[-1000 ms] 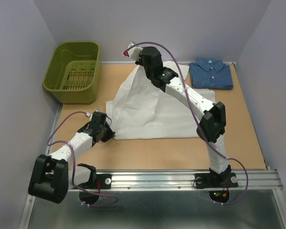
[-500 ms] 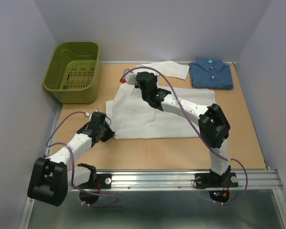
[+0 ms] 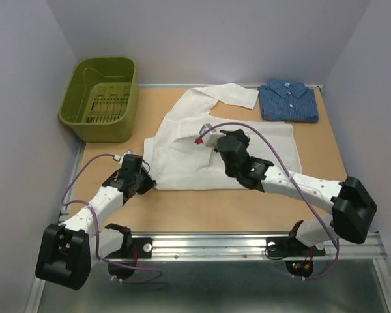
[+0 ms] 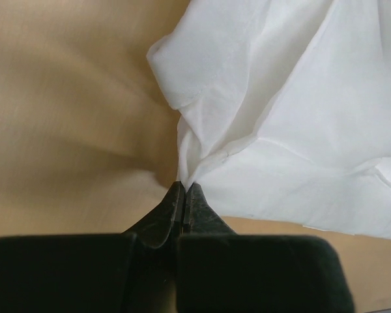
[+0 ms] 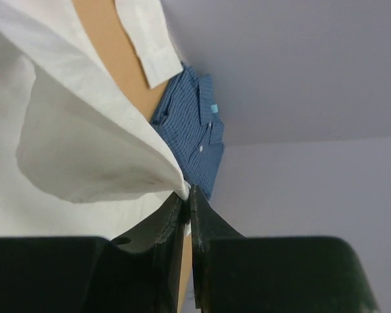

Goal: Fold and stack the long sleeve shirts
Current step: Fold the shirt

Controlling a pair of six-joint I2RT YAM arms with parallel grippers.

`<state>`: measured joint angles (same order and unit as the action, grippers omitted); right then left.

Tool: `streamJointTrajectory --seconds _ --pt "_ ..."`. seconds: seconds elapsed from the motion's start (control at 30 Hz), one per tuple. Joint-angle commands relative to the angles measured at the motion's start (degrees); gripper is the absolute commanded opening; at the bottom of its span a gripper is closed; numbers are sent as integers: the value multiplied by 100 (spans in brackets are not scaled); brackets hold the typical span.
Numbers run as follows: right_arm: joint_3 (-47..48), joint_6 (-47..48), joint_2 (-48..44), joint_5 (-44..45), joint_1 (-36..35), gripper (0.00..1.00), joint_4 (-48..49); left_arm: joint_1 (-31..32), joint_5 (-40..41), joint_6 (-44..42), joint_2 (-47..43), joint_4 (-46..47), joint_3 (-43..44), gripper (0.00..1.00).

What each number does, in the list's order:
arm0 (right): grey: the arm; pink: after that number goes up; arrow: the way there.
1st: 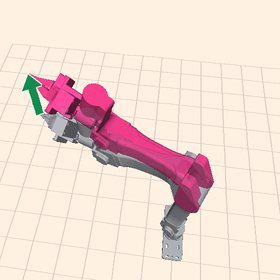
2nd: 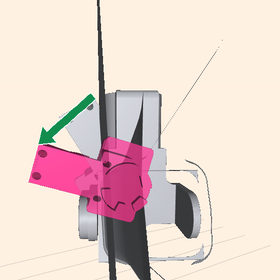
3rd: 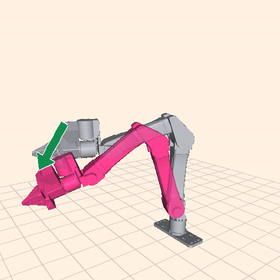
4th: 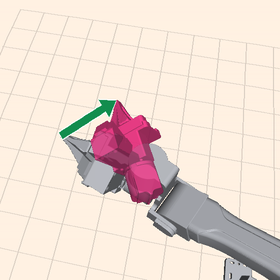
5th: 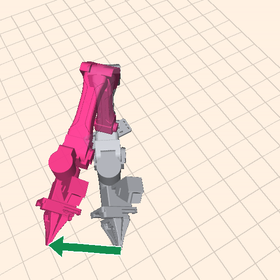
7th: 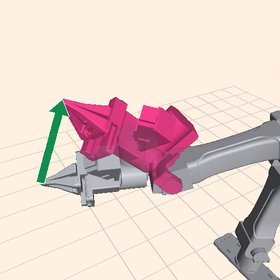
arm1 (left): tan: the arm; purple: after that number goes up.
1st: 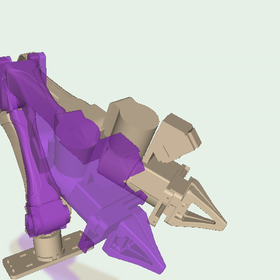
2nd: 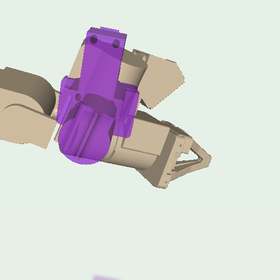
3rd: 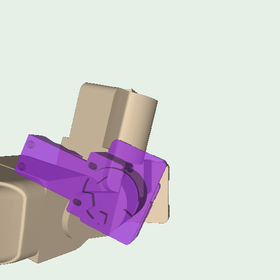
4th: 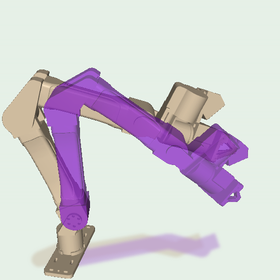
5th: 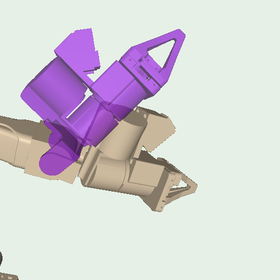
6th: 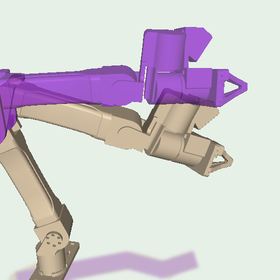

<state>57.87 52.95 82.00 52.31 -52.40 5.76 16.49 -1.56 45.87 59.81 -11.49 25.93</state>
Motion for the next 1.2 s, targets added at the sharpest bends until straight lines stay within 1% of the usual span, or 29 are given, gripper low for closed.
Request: streamJointTrajectory --seconds 0.0,0.07,0.1,0.13,0.17,0.2,0.27,0.33,0.37,0.4,0.43,0.47,0.5,0.53,0.6,0.63,0.7,0.73,0.77,0.8,0.83,0.87,0.93,0.97,1.07,1.1,1.17 --pt "-636 -1142 -542 438 -218 15 -554 -67 112 159 -276 -55 -132 0" --pt "-706 -1706 -728 271 -279 21 -1180 -76 112 221 -364 -73 -150 0" --pt "-733 -1970 -816 218 -288 23 -1661 -85 121 282 -408 -82 -167 0" --pt "-742 -2469 -973 44 -288 28 -1892 -93 112 317 -513 -82 -176 0" --pt "-742 -2682 -1053 -45 -288 31 -2086 -93 278 352 -567 -91 -185 0" --pt "-759 -3085 -1132 -142 -288 33 -2418 -93 305 440 -680 -117 -194 0" --pt "-759 -3474 -1405 -563 -288 36 -2719 -102 341 537 -813 -143 -229 0" --pt "-812 -3965 -1607 -914 -288 52 -2992 -102 402 686 -1032 -170 -264 1" --pt "-812 -4107 -1764 -1247 -288 53 -3054 -111 420 739 -1103 -196 -308 3" --pt "-803 -4282 -1853 -1407 -279 59 -3176 -111 463 783 -1173 -231 -334 5" --pt "-786 -4615 -1976 -1608 -288 69 -3204 -120 481 853 -1313 -284 -369 10" --pt "-777 -4740 -2047 -1732 -288 75 -3221 -120 490 880 -1366 -319 -378 13" --pt "-759 -5211 -2108 -1742 -279 92 -3248 -120 508 898 -1471 -354 -378 15" --pt "-768 -5503 -2152 -1725 -288 99 -3248 -120 508 915 -1525 -433 -378 20" --pt "-716 -5803 -2083 -1760 -279 100 -3274 -120 525 889 -1613 -503 -352 25" --pt "-663 -6153 -1987 -1768 -271 100 -3335 -120 534 854 -1700 -582 -317 31" --pt "-488 -6585 -1689 -1786 -236 100 -3476 -120 534 714 -1797 -653 -203 39" --pt "-443 -6996 -1600 -2038 -114 100 -3485 -120 508 670 -1815 -714 -107 51" --pt "-417 -7217 -1529 -2198 -8 100 -3485 -120 490 608 -1833 -732 -54 55" --pt "-417 -7689 -1398 -2373 124 98 -3476 -120 464 503 -1833 -767 16 59" --pt "-425 -7912 -1353 -2566 473 97 -3476 -120 455 450 -1841 -854 87 69" --pt "-460 -8097 -1309 -2855 651 94 -3459 -120 455 397 -1859 -881 157 71" --pt "-671 -8623 -1335 -2998 985 82 -3354 -120 411 151 -1850 -899 359 78" --pt "-758 -8791 -1370 -3121 1291 76 -3318 -120 402 55 -1842 -891 482 79" --pt "-1075 -9223 -1581 -3498 1803 73 -2977 -120 193 -349 -1649 -707 684 79" --pt "-1163 -9232 -1616 -3613 1873 73 -2819 -120 183 -429 -1474 -654 720 79" --pt "-1391 -9075 -1599 -3876 2031 73 -2598 -120 -80 -622 -1280 -434 834 76"
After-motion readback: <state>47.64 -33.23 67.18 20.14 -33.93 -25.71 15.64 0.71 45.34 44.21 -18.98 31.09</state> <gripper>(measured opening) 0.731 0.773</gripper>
